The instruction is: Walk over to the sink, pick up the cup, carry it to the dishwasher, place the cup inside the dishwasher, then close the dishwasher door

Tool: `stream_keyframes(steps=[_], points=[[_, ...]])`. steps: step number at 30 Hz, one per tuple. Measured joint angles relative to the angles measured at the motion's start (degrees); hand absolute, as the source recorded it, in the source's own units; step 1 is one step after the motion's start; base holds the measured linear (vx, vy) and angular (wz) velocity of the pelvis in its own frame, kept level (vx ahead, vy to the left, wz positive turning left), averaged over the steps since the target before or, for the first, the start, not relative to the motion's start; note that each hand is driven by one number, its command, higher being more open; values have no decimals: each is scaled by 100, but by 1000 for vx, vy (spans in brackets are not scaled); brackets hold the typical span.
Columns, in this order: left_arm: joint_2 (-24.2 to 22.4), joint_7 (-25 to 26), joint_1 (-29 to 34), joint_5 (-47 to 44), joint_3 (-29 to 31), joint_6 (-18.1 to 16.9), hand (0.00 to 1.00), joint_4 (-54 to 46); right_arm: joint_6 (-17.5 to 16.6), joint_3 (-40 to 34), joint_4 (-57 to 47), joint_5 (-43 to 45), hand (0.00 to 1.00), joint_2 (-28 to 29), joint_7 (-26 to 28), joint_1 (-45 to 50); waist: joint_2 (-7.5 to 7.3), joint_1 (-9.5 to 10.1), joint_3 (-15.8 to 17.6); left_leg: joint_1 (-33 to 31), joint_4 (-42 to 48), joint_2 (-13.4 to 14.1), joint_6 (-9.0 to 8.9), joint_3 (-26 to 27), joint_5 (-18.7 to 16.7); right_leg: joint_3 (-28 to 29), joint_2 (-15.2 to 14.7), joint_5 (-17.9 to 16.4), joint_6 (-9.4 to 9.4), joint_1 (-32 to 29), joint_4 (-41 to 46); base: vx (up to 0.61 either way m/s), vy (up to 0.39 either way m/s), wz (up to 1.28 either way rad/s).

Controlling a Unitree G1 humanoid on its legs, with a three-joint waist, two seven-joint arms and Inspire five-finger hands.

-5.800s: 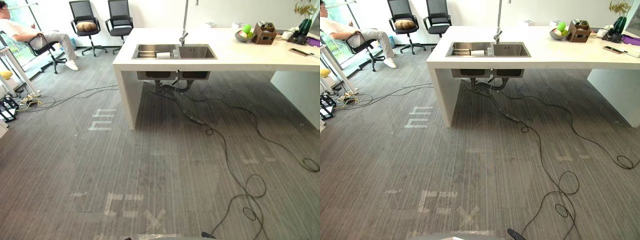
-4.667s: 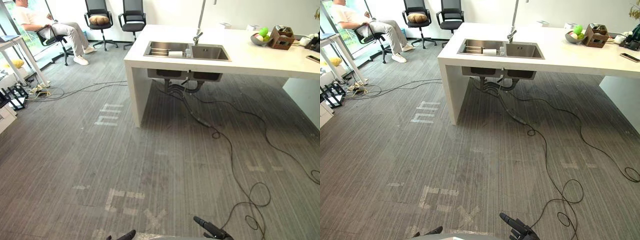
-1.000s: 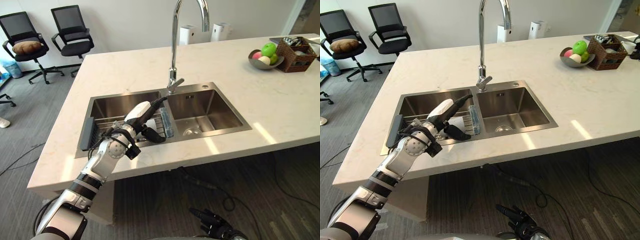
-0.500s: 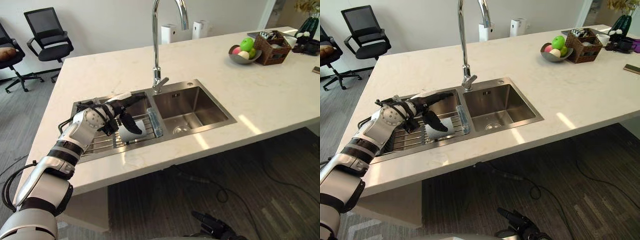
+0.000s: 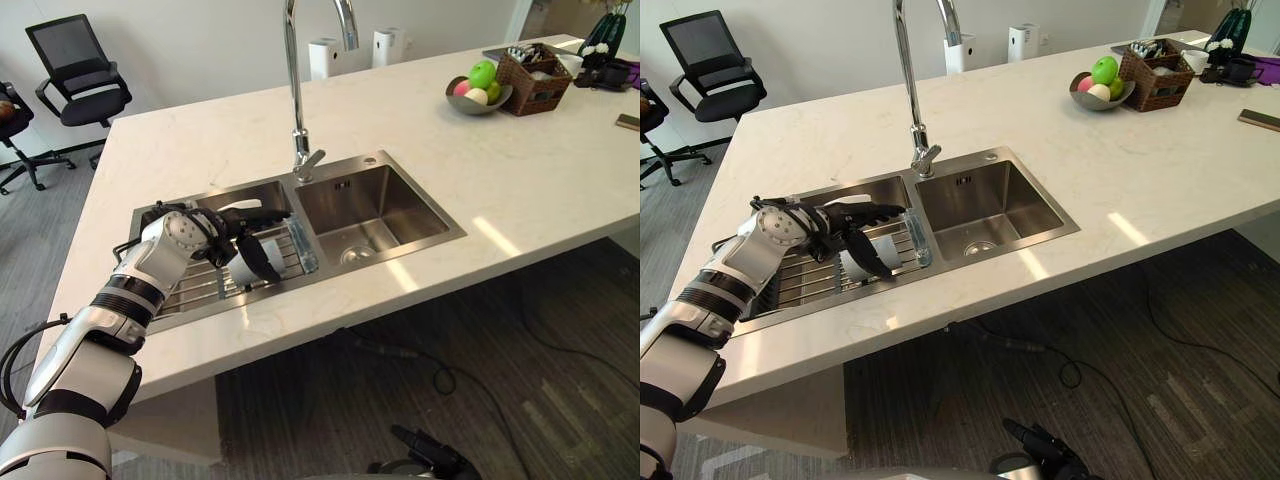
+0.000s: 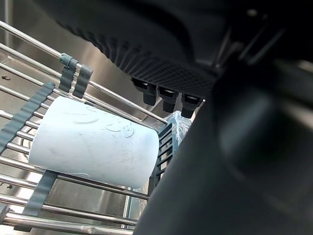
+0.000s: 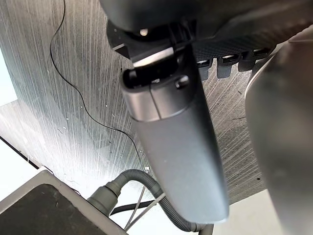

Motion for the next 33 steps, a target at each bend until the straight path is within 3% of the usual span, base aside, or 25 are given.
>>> stream_keyframes(steps=[6,20,33], points=[[-25,341,0,-90,15,51,100,52,-47,-1,-8,-2,100,18,8,26,1,-5,1,13,-1,4,-1,38,-1,59,-1,8,-5,-2,5,-7,-4,-1],[-344,599,4,162,396,-1,100,873,-58,-11,-76,-40,100,59,8,46,1,-41,2,15,-1,13,-9,213,-7,224,29,64,-7,-75,-1,-12,-10,-6],[-480,1027,212,998,886,-154,100,1339,-131,-108,-228,-64,100,135,69,237,2,-139,5,39,-1,41,-32,352,-24,358,71,85,-16,-117,6,-12,-13,-5]])
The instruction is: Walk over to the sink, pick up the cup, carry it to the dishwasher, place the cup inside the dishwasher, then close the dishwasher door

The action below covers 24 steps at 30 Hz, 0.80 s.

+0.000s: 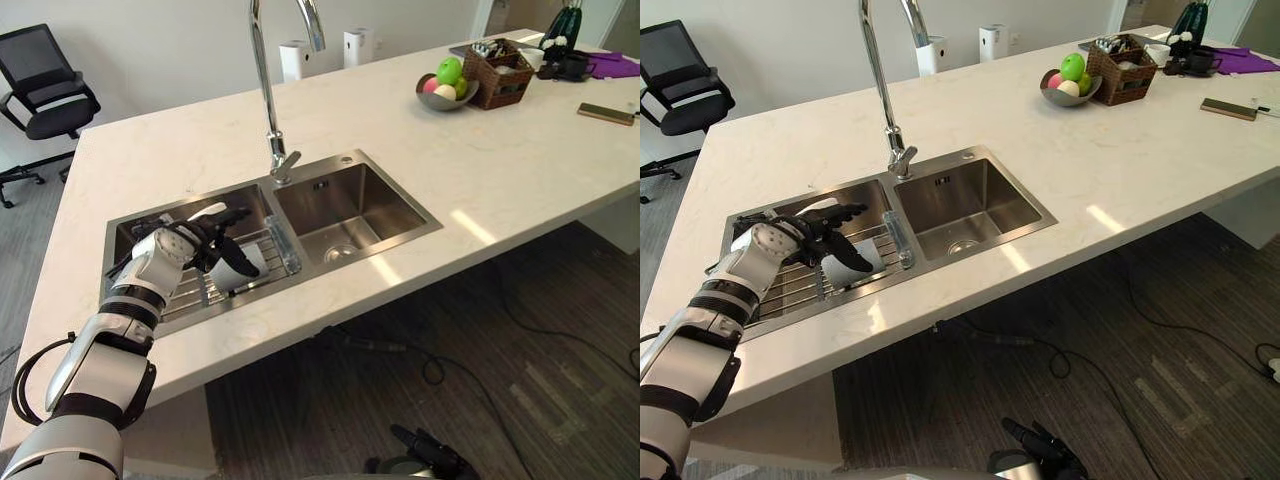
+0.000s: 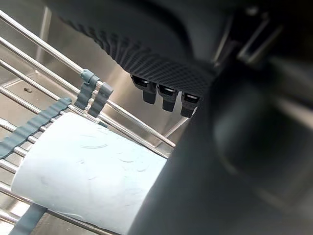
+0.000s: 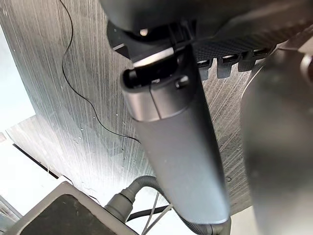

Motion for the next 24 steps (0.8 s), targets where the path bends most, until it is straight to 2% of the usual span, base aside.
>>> stream_keyframes(steps=[7,11,20,24], points=[[-90,-32,175,446,140,-64,100,143,-3,-3,-76,-161,100,-11,27,128,6,-4,5,0,1,28,-28,89,-19,75,34,3,-5,-36,2,-6,-17,-7],[-104,-246,185,600,174,-68,100,230,-3,-4,-102,-212,100,-18,33,149,15,-11,14,0,2,29,-32,107,-21,73,38,2,-6,-37,12,1,-7,-2],[-103,-504,185,666,255,28,100,227,0,-2,-181,-258,100,-32,41,183,38,-23,31,3,3,47,-31,98,-21,63,31,-1,-6,-51,22,-8,-1,0],[-104,-727,186,869,272,195,100,268,16,-1,-204,-259,100,-33,41,183,39,-41,44,-1,3,47,-31,97,-21,60,30,-1,-5,-54,20,0,0,0]])
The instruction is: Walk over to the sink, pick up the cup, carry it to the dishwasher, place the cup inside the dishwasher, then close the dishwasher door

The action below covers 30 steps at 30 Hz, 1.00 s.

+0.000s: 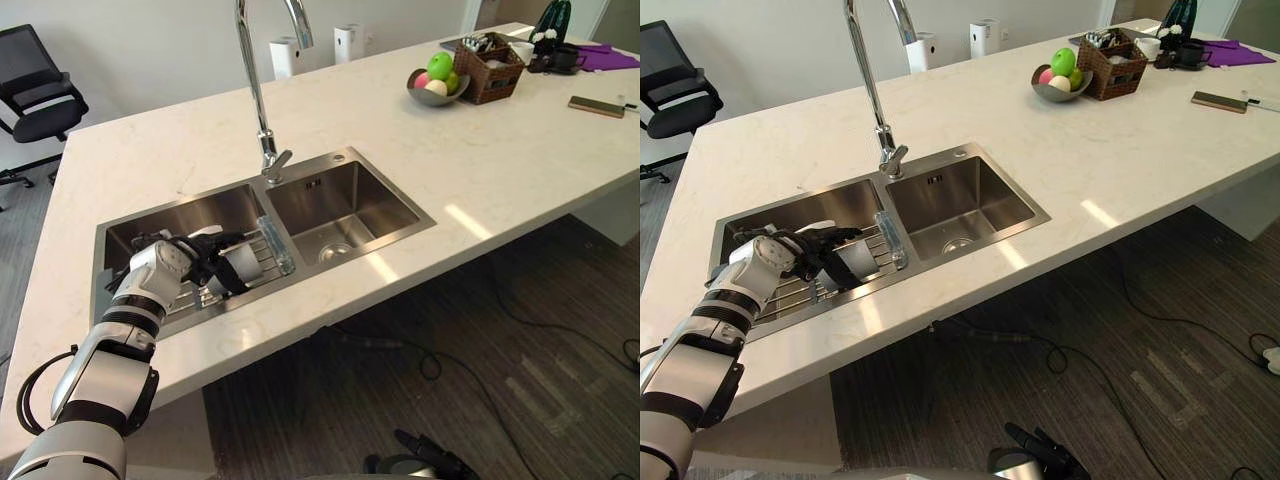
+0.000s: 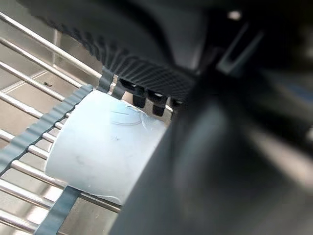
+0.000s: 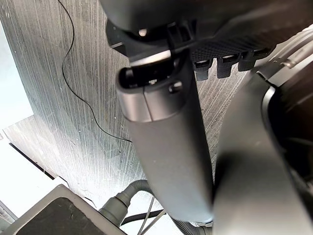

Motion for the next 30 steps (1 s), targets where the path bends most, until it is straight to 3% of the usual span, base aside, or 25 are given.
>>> stream_keyframes(steps=[10,11,19,30], points=[[-3,-361,0,458,163,243,100,160,95,0,-84,-6,100,-13,1,0,14,-133,12,1,0,3,-1,2,-1,0,1,-1,1,1,-4,0,0,0],[-17,-392,0,525,206,258,0,163,106,0,-85,-6,100,-23,6,0,16,-138,14,1,0,3,-1,4,-1,2,2,-1,1,1,-5,0,0,0],[-77,-247,15,904,317,220,0,218,173,-1,-84,-8,100,-85,53,-1,40,-151,27,5,0,6,-9,1,-8,-5,5,0,1,21,-35,0,0,0],[-188,443,177,743,317,-265,0,351,180,-1,-59,-50,100,-130,101,-6,55,-147,35,12,1,7,-8,-63,-8,-65,1,3,-1,78,-99,0,0,1]])
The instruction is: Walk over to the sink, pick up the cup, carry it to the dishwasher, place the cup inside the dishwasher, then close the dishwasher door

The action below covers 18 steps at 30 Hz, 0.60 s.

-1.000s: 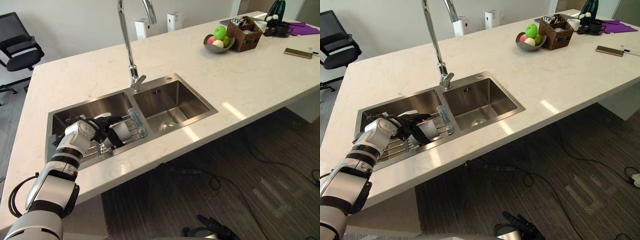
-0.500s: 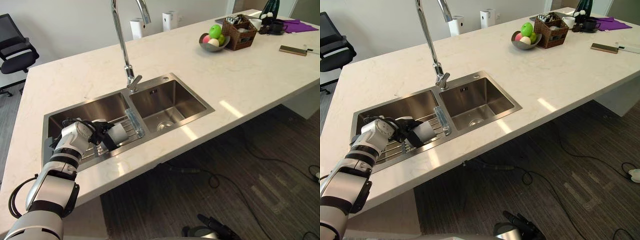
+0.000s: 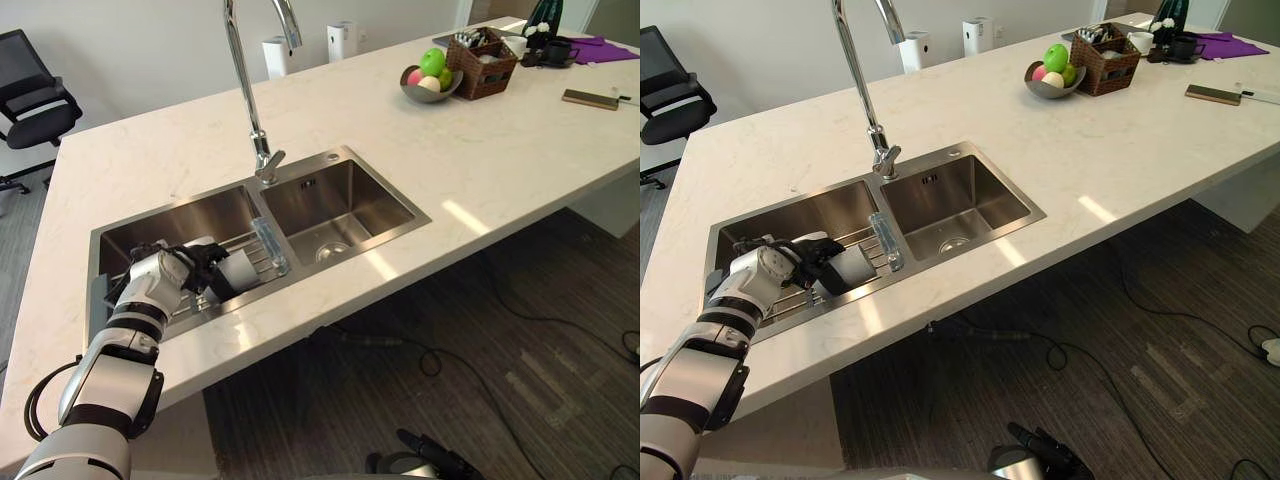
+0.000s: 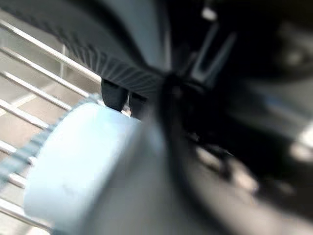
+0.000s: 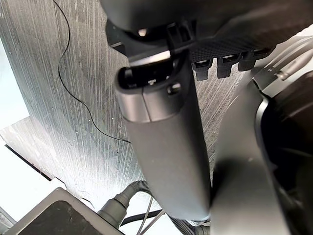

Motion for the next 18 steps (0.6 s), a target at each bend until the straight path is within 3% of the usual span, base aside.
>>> stream_keyframes(steps=[4,11,18], points=[[-42,366,70,-120,0,-157,0,2,-9,0,72,0,100,-15,12,-24,0,20,0,-7,0,4,0,-60,0,-61,0,0,-1,35,-28,-3,-7,8],[-44,1844,215,-626,35,-626,0,10,-114,0,173,2,100,-8,25,-43,-11,67,3,-49,2,2,0,-113,0,-110,-6,0,0,30,-39,0,-6,2],[-52,2695,225,-2014,545,-867,0,-444,-320,-1,355,5,100,-1,32,-46,-47,245,-5,-92,9,-8,1,-243,18,-250,-13,-2,0,77,-41,-10,-18,9]])
